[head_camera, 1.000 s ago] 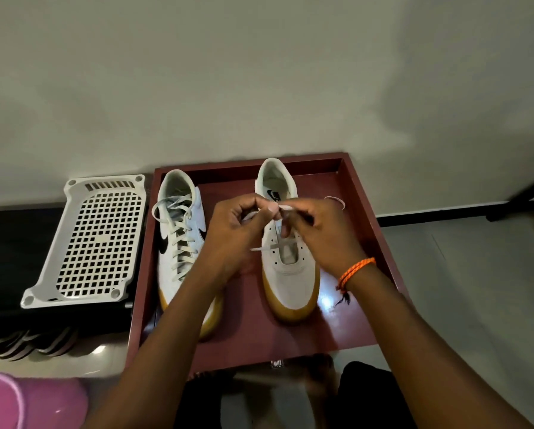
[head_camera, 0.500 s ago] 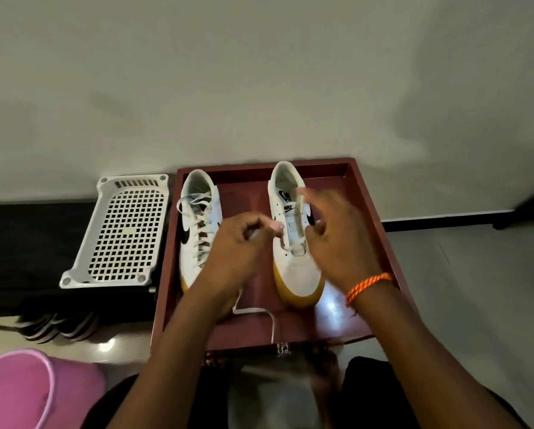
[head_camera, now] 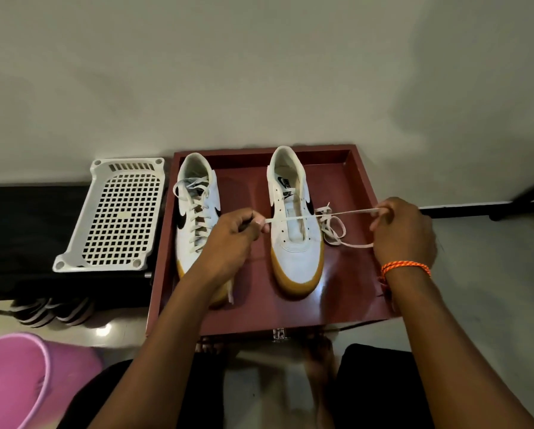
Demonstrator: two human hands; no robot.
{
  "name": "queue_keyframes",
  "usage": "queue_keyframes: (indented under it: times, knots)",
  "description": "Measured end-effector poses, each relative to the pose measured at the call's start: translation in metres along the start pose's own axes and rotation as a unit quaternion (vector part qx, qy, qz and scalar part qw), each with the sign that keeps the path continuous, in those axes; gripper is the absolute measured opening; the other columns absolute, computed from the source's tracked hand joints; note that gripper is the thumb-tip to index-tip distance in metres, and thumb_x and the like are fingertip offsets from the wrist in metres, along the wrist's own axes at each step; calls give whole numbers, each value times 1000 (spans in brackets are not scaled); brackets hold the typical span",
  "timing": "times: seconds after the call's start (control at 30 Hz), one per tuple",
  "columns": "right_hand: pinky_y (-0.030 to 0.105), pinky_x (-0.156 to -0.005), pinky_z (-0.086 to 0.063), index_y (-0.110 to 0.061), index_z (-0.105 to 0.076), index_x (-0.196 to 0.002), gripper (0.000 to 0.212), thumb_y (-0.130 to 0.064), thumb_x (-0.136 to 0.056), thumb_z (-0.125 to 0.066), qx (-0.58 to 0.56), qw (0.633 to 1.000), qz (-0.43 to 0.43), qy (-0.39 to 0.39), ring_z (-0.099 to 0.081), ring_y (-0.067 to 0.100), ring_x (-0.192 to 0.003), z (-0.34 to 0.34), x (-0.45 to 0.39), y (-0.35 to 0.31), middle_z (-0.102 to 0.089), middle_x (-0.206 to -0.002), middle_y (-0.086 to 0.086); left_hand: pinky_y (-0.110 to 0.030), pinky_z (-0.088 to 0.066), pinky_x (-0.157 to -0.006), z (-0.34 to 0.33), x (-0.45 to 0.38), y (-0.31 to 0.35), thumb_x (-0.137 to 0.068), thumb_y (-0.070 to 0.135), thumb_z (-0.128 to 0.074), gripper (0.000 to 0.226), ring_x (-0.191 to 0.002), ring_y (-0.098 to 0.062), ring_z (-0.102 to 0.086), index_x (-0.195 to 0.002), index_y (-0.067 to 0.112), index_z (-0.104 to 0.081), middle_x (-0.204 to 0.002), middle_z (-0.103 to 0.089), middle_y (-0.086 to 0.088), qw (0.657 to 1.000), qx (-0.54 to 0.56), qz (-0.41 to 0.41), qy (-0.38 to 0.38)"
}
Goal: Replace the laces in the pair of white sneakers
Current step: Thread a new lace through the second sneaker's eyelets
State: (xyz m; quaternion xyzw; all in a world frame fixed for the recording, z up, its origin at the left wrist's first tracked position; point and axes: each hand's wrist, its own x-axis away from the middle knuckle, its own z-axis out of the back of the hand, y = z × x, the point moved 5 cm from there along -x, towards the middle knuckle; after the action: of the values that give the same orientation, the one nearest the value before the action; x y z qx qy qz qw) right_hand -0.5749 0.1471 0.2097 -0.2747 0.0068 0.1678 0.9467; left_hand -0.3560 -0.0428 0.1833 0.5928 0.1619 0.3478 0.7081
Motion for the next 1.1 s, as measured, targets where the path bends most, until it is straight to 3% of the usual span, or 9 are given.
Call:
queue_keyframes:
  times: [0.07,0.17,0.3,0.47,0.53,0.67,0.87,1.0,1.1]
  knots:
    - [45,-80,-52,-20,-74,-119,36,-7,-91,-55,61,998,5,7,-64,45,-105,-3,7,-6,-68,-117,18,-29,-26,-54,2,-3,-3,-112,18,-53,31,-48,-7,-30,-88,13,-70,-50,-42,16,1000,-18,-5,17]
    - [33,-94,-50,-14,-72,-128,44,-2,-89,-57,-73,976,205,-4,-62,31,-114,-19,29,-48,-68,-123,9,-22,-35,-55,-11,-1,8,-111,14,-55,25,-45,3,-45,-97,3,-72,-51,-53,23,999,-20,-34,9]
    - [24,-109,-45,-26,-61,-144,36,-32,-111,-46,-293,895,247,-227,-60,5,-127,-59,75,-97,-68,-134,-6,-30,-45,-61,-31,-3,20,-104,20,-56,21,-60,-3,-55,-97,16,-75,-69,-68,10,995,-43,-87,-2]
    - [38,-81,-57,-24,-67,-136,33,-17,-108,-52,-309,894,205,-253,-65,12,-79,-60,50,-80,-70,-87,-3,-14,-33,-53,-32,-5,14,-107,10,-56,26,-48,2,-45,-86,11,-71,-53,-55,20,998,-35,-38,-41]
    - [46,-80,-58,-21,-73,-128,30,-12,-106,-54,-319,894,211,-235,-69,19,-83,-51,34,-72,-75,-96,-6,-19,-32,-54,-26,-7,10,-107,13,-57,29,-49,-1,-40,-82,18,-71,-59,-57,17,998,-50,-28,-35]
    - [33,-70,-52,-24,-77,-109,29,-7,-104,-54,-268,943,176,-86,-65,5,-79,-36,10,-49,-73,-93,-12,-20,-29,-48,-14,-15,-3,-108,16,-56,28,-46,-3,-34,-83,18,-69,-67,-55,1,998,-62,-15,-11]
    - [37,-99,-46,-18,-76,-115,30,-5,-95,-57,-5,973,230,-10,-59,27,-110,-35,19,-50,-73,-113,4,-17,-38,-50,-12,-16,-3,-109,15,-59,25,-47,-4,-46,-89,15,-73,-57,-60,10,998,-49,-23,17]
    - [24,-97,-51,-18,-69,-134,31,-16,-109,-50,-211,909,295,-205,-66,5,-107,-51,49,-80,-75,-113,-6,-25,-46,-55,-28,-14,7,-111,10,-52,21,-50,-15,-56,-97,12,-67,-68,-69,0,996,-51,-70,-29]
    - [16,-76,-47,-18,-67,-133,28,-15,-108,-53,-209,904,282,-246,-64,0,-81,-61,57,-81,-69,-84,-11,-34,-50,-53,-36,-13,6,-111,2,-41,14,-53,-25,-61,-113,14,-49,-76,-68,-8,996,-23,-72,-40]
